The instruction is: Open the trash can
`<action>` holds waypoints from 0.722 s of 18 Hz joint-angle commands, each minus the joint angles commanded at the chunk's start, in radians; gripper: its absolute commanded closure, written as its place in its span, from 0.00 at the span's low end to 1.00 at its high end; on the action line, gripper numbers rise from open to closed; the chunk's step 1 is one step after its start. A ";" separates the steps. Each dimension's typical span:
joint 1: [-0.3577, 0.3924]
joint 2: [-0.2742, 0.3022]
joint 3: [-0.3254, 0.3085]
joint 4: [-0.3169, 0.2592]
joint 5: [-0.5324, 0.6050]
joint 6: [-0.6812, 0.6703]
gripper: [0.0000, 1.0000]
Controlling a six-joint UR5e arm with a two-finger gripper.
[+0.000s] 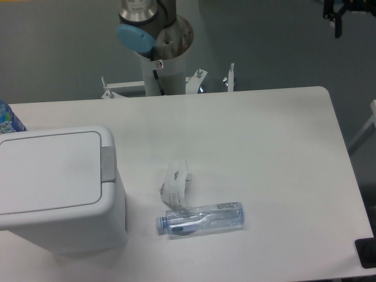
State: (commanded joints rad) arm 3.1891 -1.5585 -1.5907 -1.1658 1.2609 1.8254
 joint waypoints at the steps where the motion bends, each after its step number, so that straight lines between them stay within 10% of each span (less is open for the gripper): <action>1: 0.000 0.000 0.000 0.000 0.000 0.000 0.00; 13: -0.049 0.000 0.008 0.002 0.002 -0.170 0.00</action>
State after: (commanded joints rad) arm 3.1402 -1.5585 -1.5831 -1.1643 1.2625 1.6555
